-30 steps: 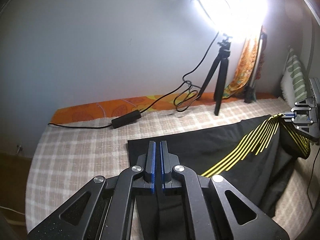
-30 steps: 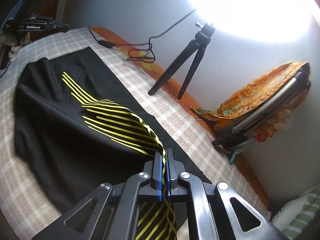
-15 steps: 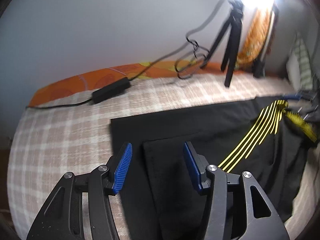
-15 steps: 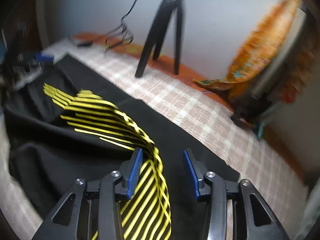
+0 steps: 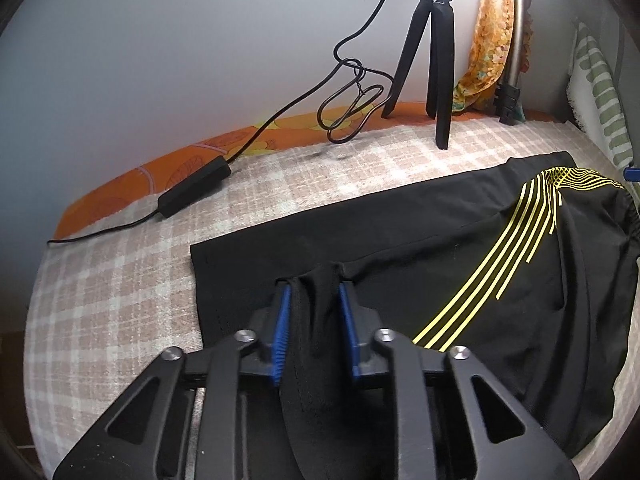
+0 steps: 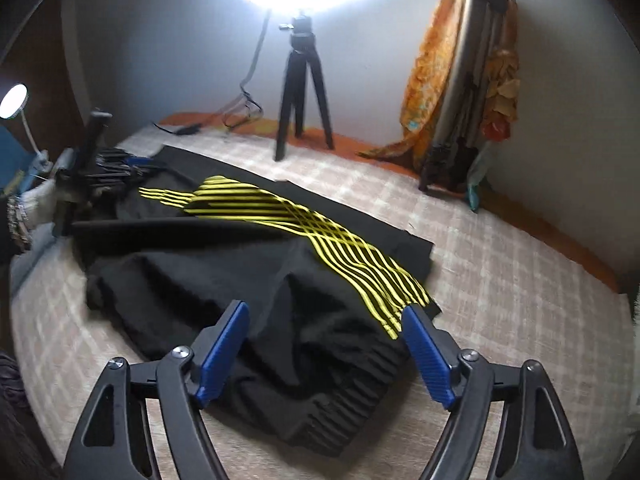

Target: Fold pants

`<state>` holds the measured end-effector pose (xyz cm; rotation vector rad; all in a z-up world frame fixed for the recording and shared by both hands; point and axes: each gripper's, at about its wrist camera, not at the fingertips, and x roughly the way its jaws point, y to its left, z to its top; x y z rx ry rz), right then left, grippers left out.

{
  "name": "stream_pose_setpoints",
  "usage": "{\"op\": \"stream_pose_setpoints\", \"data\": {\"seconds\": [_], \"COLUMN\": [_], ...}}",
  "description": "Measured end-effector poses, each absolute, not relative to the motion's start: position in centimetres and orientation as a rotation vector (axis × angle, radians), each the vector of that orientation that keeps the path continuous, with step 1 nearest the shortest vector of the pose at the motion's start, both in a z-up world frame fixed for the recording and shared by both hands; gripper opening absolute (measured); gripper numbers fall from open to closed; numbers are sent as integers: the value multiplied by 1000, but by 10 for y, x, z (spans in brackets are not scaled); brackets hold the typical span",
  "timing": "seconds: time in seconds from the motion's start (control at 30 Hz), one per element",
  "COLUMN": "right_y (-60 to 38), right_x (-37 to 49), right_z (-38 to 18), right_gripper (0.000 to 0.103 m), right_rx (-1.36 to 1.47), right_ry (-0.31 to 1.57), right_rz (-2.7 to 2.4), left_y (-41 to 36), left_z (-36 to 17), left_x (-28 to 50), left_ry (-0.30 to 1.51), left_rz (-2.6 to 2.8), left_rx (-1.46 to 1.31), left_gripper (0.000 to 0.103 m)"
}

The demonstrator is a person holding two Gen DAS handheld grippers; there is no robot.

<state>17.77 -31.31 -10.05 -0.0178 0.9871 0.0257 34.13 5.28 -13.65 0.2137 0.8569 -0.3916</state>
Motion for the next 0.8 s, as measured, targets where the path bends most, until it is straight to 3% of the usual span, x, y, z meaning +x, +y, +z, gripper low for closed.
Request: {"op": "stream_pose_setpoints", "data": {"seconds": [0.07, 0.3, 0.37, 0.4, 0.53, 0.63, 0.8], "right_y": [-328, -375, -382, -383, -379, -369, -355], "right_x": [179, 197, 201, 202, 205, 204, 204], "right_z": [-106, -135, -139, -141, -139, -134, -120], "right_gripper": [81, 81, 71, 60, 34, 26, 24], "right_rx": [47, 253, 318, 333, 337, 298, 214], "right_ry": [986, 1047, 1038, 1035, 1013, 997, 962], "right_rz": [-15, -92, -73, -68, -50, -54, -52], "left_y": [54, 59, 62, 64, 66, 70, 84], "left_z": [-135, -131, -130, -130, -124, -118, -109], "left_x": [341, 340, 340, 340, 338, 334, 334], "left_ry": [853, 835, 832, 831, 815, 794, 775], "left_rz": [-394, -396, -389, -388, -388, -382, -391], "left_rx": [207, 195, 188, 186, 198, 207, 141], "left_gripper": [8, 5, 4, 4, 3, 3, 2]}}
